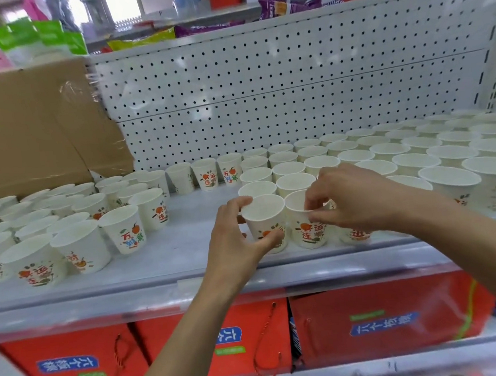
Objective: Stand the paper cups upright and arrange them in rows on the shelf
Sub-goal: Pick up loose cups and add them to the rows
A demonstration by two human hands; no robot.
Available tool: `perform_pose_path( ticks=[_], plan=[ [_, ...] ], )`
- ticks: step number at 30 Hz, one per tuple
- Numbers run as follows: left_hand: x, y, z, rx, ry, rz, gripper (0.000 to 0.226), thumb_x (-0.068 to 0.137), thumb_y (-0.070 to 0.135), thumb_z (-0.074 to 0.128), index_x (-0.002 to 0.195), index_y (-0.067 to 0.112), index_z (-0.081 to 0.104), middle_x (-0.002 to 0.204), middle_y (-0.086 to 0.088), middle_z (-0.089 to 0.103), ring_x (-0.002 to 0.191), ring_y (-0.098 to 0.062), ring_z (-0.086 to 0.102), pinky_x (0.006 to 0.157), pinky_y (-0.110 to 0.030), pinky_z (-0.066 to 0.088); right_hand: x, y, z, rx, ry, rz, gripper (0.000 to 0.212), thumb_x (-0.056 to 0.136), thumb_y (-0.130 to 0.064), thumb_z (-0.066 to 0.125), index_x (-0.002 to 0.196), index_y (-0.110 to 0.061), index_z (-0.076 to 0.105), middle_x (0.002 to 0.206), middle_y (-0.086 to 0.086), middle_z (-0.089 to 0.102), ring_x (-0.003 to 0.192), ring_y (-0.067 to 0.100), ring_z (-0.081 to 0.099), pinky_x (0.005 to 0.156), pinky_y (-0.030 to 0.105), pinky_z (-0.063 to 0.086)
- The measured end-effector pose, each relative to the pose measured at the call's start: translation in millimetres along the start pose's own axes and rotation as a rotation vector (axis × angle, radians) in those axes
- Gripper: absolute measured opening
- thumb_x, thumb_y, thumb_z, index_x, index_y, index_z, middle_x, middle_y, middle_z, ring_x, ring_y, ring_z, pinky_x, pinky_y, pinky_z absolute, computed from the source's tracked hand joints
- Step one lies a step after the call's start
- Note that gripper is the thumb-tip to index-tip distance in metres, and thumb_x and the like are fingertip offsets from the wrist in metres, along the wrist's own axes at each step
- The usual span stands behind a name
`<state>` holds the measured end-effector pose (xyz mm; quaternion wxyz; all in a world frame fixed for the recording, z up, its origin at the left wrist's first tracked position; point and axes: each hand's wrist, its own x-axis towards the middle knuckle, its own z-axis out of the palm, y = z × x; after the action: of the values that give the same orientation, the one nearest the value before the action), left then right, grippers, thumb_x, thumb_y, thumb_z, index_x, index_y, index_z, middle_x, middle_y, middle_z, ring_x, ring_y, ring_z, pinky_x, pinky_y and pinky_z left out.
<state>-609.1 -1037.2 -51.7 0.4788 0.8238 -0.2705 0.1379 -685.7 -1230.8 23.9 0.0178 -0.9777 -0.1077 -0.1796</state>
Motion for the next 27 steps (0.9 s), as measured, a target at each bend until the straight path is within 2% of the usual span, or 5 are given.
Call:
perform_pose_path(
  ticks=[4,10,14,18,27],
  plan=[
    [-1,6,-9,0.12,0.043,0.149,0.045,0.068,0.047,0.08,0.108,0.036,0.063,0.124,0.016,0.046,0.12,0.0,0.038,0.097,-0.018,0.033,1,0,0,-0.005,-0.012,-0.023,0.013,0.088,-0.036,0.061,0.092,-0.029,0.071,0.079,-0.017,0.051,0.092,0.011,0.054,0.085,0.03,0.041],
    [5,13,-23,0.364,-0.036,0.293,0.012,0.083,0.042,0.069,0.092,0.035,0.073,0.095,0.023,0.066,0.108,-0.002,0.05,0.097,-0.034,0.026,0,2,3,-0.011,-0.02,-0.031,0.017,0.092,-0.038,0.056,0.093,-0.029,0.07,0.086,-0.01,0.058,0.092,0.014,0.054,0.076,0.025,0.033],
    [10,18,-30,0.382,-0.157,0.29,0.012,0.088,0.039,0.064,0.098,0.036,0.072,0.09,0.026,0.062,0.101,0.001,0.047,0.097,-0.027,0.021,1,5,5,-0.015,-0.043,-0.047,0.018,0.092,-0.039,0.055,0.089,-0.028,0.069,0.082,-0.011,0.058,0.09,0.015,0.054,0.082,0.028,0.037],
    [16,20,-33,0.393,-0.247,0.275,0.014,0.092,0.032,0.062,0.102,0.033,0.071,0.095,0.023,0.063,0.098,-0.003,0.049,0.098,-0.031,0.028,2,8,5,-0.011,-0.051,-0.045,0.019,0.092,-0.038,0.055,0.087,-0.027,0.068,0.082,-0.011,0.058,0.089,0.014,0.053,0.086,0.03,0.037],
    [16,22,-35,0.404,-0.289,0.28,0.013,0.093,0.029,0.061,0.1,0.029,0.072,0.096,0.016,0.067,0.096,-0.01,0.053,0.096,-0.042,0.039,2,11,6,-0.008,-0.084,-0.062,0.021,0.094,-0.038,0.054,0.084,-0.024,0.067,0.078,-0.011,0.059,0.086,0.012,0.052,0.074,0.024,0.025]
  ],
)
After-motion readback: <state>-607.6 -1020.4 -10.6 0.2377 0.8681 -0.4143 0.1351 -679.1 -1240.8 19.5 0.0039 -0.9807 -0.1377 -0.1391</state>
